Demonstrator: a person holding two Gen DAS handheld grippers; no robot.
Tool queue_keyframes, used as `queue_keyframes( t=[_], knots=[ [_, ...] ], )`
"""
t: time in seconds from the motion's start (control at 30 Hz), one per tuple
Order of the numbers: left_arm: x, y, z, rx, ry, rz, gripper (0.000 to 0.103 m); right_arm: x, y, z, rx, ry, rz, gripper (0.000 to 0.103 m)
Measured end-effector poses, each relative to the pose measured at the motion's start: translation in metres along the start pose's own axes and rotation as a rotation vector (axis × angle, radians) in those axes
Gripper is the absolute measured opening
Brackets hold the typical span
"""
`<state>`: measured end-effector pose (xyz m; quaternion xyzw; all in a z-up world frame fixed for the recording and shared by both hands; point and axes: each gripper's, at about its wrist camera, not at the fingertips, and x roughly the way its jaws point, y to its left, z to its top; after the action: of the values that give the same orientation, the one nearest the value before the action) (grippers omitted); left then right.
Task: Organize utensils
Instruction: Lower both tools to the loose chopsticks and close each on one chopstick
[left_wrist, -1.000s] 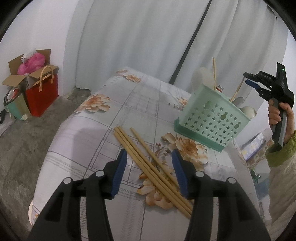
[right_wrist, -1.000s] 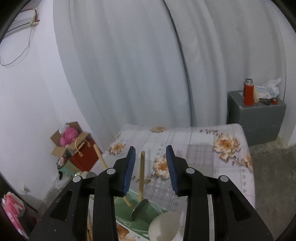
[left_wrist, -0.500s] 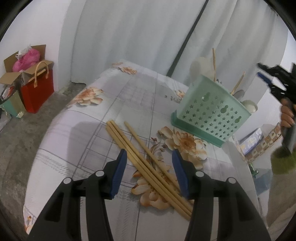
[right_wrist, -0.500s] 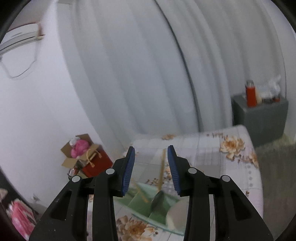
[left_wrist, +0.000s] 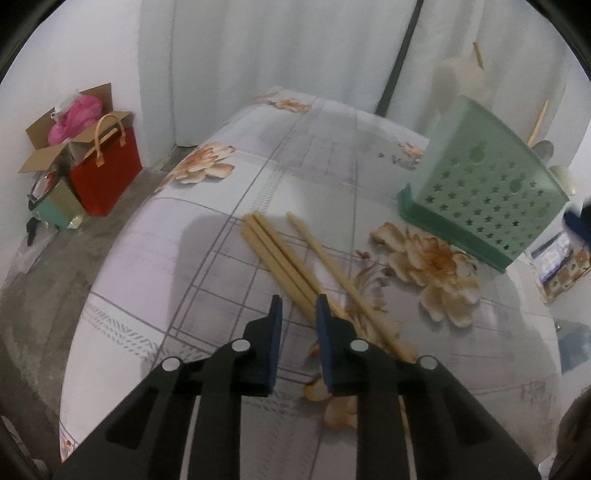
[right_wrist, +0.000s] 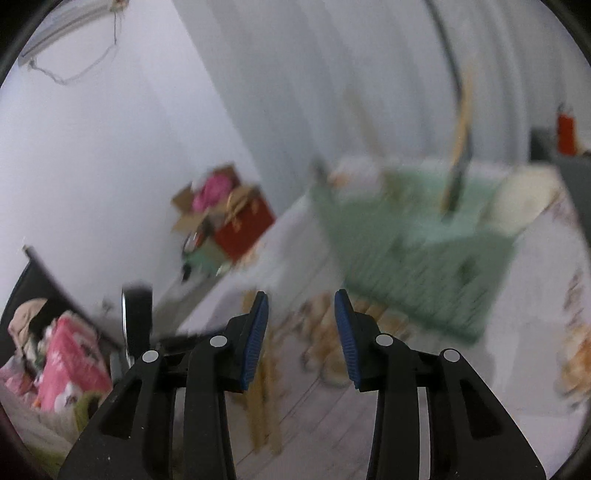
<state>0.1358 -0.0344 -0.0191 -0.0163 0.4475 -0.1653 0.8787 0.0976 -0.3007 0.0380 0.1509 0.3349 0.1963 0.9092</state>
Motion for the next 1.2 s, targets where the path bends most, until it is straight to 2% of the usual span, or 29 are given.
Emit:
queue_keyframes(
  t=[0.13, 0.27, 0.5, 0.7, 1.1, 1.2],
  knots=[
    [0.004, 0.004, 0.003, -0.013, 0.007, 0.002, 0.018, 0.031, 0.016, -0.015, 0.002, 0.086, 0.032, 0.037],
    [0.009, 0.006, 0.006, -0.015, 0.007, 0.015, 0.018, 0.044, 0.025, -0.019, -0.004, 0.12, 0.038, 0.037],
    [0.014, 0.007, 0.013, -0.025, 0.005, 0.026, 0.018, 0.044, 0.022, -0.031, -0.004, 0.149, 0.007, 0.036],
    [0.016, 0.008, 0.018, -0.061, 0.001, -0.006, 0.018, 0.045, 0.02, -0.034, 0.003, 0.163, 0.003, 0.035],
    [0.02, 0.009, 0.018, -0.051, -0.012, -0.002, 0.018, 0.051, 0.023, -0.035, -0.001, 0.172, 0.001, 0.035],
    [0.019, 0.012, 0.018, -0.046, -0.016, 0.006, 0.014, 0.056, 0.023, -0.036, 0.0, 0.176, 0.001, 0.035]
  ],
)
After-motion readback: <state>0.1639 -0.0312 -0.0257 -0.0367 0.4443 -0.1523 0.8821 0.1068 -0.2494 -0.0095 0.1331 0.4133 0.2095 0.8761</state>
